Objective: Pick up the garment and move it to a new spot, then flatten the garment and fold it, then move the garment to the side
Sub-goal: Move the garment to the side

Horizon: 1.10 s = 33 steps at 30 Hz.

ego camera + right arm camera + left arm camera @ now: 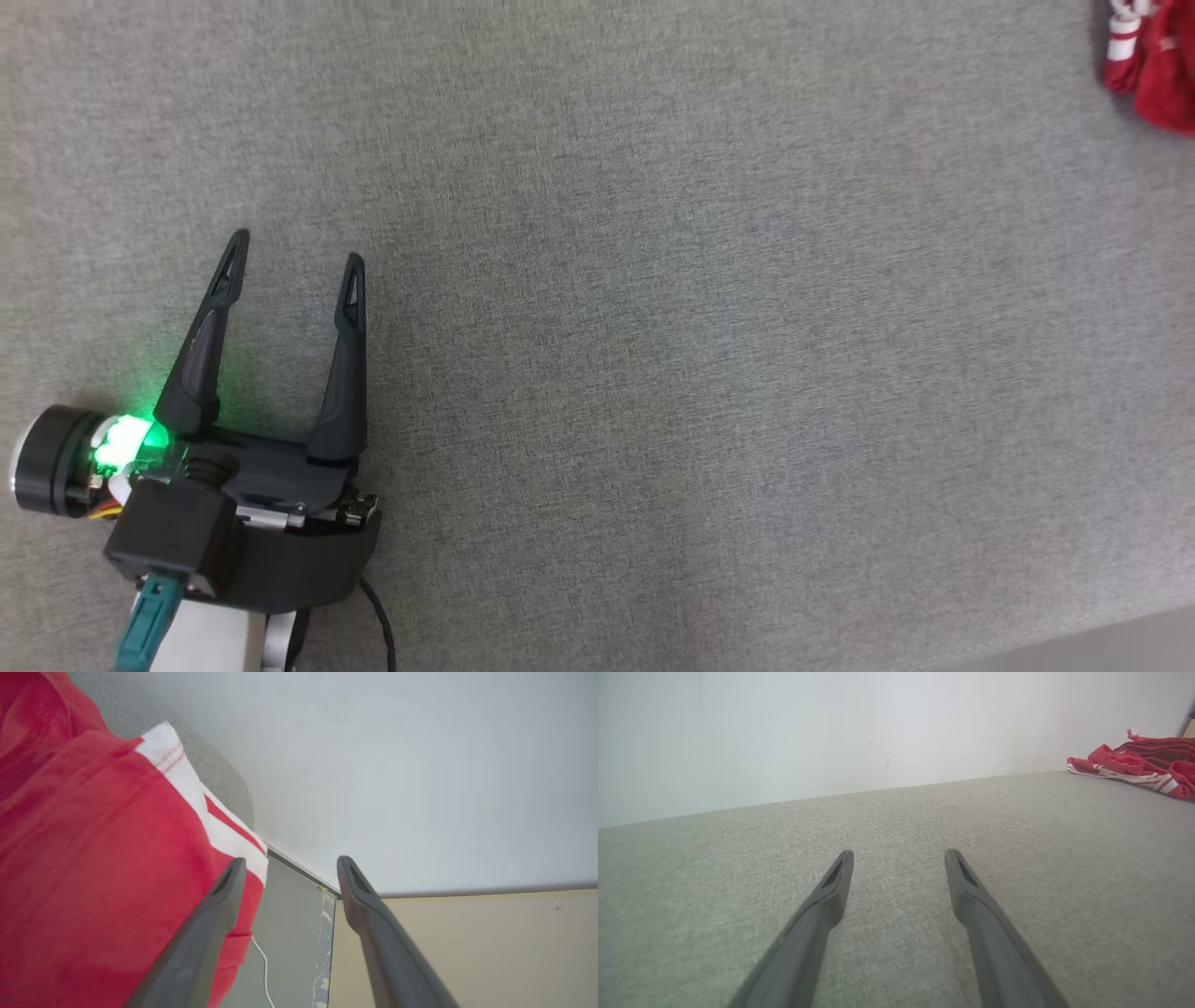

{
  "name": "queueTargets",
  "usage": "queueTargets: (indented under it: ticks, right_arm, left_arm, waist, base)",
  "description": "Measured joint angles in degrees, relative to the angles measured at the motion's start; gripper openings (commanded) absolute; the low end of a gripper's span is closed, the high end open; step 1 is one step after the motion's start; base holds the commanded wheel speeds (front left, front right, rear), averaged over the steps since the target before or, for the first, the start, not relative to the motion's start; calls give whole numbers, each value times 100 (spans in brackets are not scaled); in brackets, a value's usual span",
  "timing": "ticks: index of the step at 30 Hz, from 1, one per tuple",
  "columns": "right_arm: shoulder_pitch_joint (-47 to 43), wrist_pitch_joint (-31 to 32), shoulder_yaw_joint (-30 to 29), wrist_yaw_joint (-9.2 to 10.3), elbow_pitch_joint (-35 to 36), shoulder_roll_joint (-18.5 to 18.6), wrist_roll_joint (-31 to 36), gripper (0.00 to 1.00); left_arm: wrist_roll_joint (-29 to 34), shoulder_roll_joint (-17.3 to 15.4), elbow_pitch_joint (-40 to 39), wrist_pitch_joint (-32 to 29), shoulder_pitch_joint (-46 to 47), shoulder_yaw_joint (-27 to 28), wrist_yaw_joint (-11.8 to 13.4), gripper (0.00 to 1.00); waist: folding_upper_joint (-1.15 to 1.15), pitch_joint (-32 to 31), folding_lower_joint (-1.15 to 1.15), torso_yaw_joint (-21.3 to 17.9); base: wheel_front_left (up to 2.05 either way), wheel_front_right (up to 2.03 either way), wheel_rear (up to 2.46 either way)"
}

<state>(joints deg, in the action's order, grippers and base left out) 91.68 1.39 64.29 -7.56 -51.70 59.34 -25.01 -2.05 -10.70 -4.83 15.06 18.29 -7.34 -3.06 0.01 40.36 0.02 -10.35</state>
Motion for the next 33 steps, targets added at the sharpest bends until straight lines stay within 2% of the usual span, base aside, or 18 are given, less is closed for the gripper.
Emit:
queueTargets:
  ticks: [3, 6, 10, 14, 18, 24, 29, 33]
  right_arm:
    - [66, -181, 12, 0, -10, -34, 154, 100]
    - [68, -404, -58, 0, 92, -245, 241, 100]
    - [-48, -869, -493, 0, 265, -669, 213, 100]
    - [-550, -1230, -1011, 0, 283, -996, -120, 100]
    - [-1113, -1562, -1571, 0, 396, -1271, -52, 100]
    - [-2295, -1630, -2670, 1, 704, -1756, -11, 100]
    - [-3581, -1637, -3718, 0, 1439, -2263, 337, 100]
    - [-4695, -1637, -4320, 1, 2047, -2610, 680, 100]
  left_arm:
    - [-31, 24, 113, 1, -18, 19, 18, 100]
    - [-88, 45, 242, 2, -75, 46, 64, 100]
    - [-162, 91, 381, 4, -250, 108, 136, 100]
    - [-296, 127, 500, -1, -641, 194, 204, 100]
    - [-471, 182, 491, -1, -1072, 443, 309, 100]
    - [-621, 279, 481, -1, -1608, 726, 407, 100]
    - [-677, 321, 506, -1, -2063, 873, 431, 100]
    - [-745, 370, 478, -1, -2322, 1022, 459, 100]
  waist:
    - [1, -149, 1, 3]
    - [2, -358, 1, 9]
    - [2, -714, 2, 28]
    - [2, -1134, 1, 69]
    - [1, -1688, -1, 142]
    - [-1, -2361, -2, 243]
    - [-2, -2894, -3, 290]
    - [-2, -3270, -3, 301]
  base:
    - [0, 0, 0]
    - [0, 0, 0]
    - [0, 0, 0]
    - [0, 0, 0]
    - [0, 0, 0]
    - [0, 0, 0]
    - [0, 0, 0]
    - [0, 0, 0]
